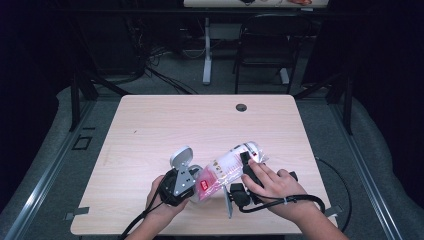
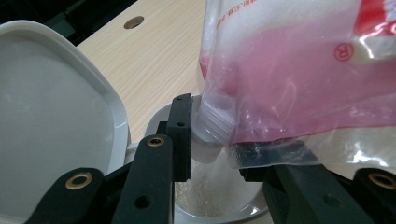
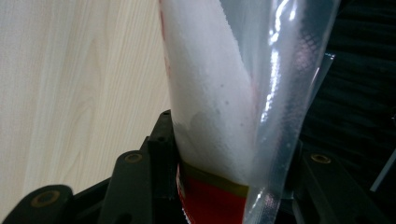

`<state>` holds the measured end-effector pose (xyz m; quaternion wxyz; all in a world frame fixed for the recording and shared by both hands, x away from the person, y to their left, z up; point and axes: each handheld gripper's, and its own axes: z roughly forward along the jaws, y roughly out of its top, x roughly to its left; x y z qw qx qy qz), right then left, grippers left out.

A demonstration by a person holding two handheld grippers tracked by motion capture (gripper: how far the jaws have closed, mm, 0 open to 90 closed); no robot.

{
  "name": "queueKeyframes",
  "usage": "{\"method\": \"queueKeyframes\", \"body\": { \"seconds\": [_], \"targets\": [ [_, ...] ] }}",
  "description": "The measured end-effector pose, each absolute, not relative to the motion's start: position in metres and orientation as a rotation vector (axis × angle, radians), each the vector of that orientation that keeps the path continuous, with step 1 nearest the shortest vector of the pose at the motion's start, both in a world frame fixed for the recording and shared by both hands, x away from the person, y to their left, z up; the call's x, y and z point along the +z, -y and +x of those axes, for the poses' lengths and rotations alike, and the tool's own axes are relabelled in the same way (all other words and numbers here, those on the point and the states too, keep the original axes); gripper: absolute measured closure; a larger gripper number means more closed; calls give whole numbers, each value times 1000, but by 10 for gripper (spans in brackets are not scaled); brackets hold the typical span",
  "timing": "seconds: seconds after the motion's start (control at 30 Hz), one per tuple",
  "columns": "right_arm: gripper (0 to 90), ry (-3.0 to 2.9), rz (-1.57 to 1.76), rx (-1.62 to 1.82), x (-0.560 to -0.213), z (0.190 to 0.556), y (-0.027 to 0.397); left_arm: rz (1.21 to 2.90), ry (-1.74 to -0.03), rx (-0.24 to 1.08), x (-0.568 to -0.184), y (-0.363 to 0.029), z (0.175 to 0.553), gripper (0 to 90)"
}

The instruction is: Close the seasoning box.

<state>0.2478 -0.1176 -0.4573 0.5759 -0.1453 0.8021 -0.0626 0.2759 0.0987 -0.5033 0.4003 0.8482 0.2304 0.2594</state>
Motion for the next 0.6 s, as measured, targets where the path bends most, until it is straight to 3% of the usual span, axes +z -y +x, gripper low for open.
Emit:
{"method": "queueKeyframes", "body": {
  "seconds": [0.6],
  "targets": [
    [550, -1858, -362, -172, -457, 247, 117, 2144, -583, 652, -504, -98, 276, 712]
  ]
}}
